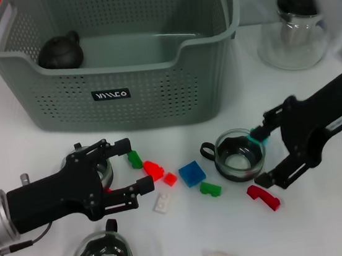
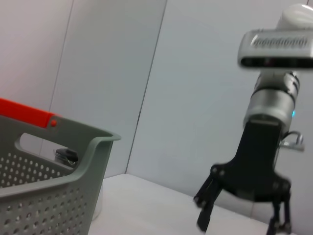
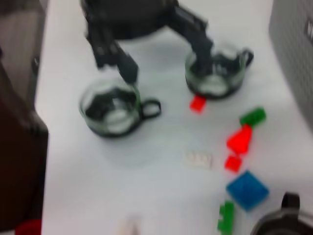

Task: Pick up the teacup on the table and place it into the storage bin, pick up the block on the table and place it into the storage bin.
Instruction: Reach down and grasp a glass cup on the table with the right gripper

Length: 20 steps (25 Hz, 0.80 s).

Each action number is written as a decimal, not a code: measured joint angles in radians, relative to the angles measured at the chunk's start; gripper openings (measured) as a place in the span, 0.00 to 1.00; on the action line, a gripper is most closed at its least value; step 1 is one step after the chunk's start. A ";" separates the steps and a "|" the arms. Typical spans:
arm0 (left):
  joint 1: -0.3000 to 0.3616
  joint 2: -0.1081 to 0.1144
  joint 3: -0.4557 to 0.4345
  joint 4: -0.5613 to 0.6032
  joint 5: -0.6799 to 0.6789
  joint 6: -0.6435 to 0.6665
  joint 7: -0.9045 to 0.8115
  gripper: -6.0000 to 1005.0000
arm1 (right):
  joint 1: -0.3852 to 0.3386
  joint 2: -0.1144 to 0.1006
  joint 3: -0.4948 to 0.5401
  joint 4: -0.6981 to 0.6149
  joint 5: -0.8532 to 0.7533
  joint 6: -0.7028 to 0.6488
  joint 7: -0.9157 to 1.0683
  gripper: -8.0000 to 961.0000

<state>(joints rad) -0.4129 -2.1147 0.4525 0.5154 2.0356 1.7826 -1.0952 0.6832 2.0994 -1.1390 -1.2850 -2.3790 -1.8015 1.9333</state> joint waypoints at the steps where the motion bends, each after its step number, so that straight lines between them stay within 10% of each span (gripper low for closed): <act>1: 0.001 0.000 0.000 0.000 0.000 0.000 0.000 0.89 | 0.005 0.000 -0.033 0.008 -0.016 0.021 0.014 0.97; 20: 0.008 -0.005 0.000 -0.002 0.000 0.001 0.011 0.89 | 0.089 0.002 -0.442 0.191 -0.139 0.379 0.150 0.89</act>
<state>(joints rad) -0.4045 -2.1199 0.4525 0.5139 2.0357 1.7839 -1.0845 0.7724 2.1012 -1.5814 -1.0936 -2.5184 -1.4222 2.0838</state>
